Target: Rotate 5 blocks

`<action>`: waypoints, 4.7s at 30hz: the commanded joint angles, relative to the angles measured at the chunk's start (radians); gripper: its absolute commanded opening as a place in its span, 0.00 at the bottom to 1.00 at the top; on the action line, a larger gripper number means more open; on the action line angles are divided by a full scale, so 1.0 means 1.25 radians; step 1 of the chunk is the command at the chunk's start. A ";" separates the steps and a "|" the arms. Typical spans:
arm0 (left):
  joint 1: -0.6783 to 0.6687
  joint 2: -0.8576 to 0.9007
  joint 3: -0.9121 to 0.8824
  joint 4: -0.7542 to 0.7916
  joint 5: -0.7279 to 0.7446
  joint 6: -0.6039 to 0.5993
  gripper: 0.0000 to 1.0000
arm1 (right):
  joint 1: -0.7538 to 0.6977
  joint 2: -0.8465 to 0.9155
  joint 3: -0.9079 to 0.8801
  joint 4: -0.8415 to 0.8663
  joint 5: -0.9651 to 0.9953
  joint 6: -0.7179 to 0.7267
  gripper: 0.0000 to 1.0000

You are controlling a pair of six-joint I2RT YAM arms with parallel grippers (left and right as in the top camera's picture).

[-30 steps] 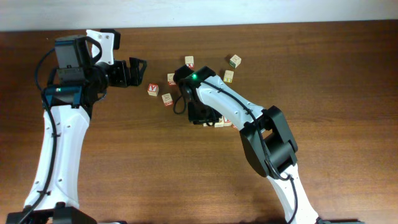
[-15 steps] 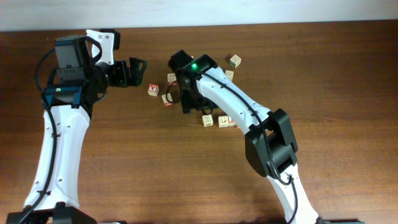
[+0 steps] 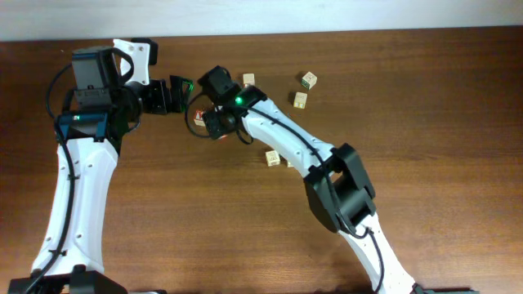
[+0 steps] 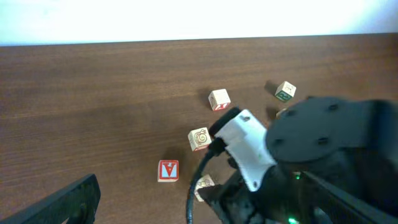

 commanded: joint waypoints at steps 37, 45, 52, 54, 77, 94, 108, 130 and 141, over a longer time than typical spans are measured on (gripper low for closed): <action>-0.002 0.003 0.015 0.002 0.006 0.013 0.99 | -0.031 0.060 0.030 -0.009 -0.038 -0.285 0.64; -0.002 0.003 0.015 0.002 0.006 0.013 0.99 | -0.031 0.060 0.030 -0.016 -0.049 -0.288 0.42; -0.002 0.003 0.015 0.002 0.006 0.013 0.99 | -0.032 0.060 0.030 -0.036 -0.049 -0.326 0.36; -0.002 0.003 0.015 0.002 0.006 0.013 0.99 | -0.032 0.059 0.031 -0.034 -0.024 -0.269 0.34; -0.002 0.003 0.015 0.002 0.006 0.013 0.99 | 0.001 -0.044 -0.012 -0.409 0.054 0.309 0.17; -0.002 0.003 0.015 0.002 0.006 0.013 0.99 | 0.013 -0.040 -0.048 -0.387 0.081 0.309 0.27; -0.002 0.003 0.015 0.002 0.006 0.013 0.99 | 0.011 -0.047 -0.015 -0.393 0.081 0.273 0.46; -0.002 0.003 0.015 0.002 0.006 0.013 0.99 | 0.074 -0.056 -0.112 -0.280 0.032 0.134 0.12; -0.002 0.003 0.015 0.002 0.006 0.013 0.99 | 0.059 -0.055 -0.117 -0.285 0.141 0.177 0.11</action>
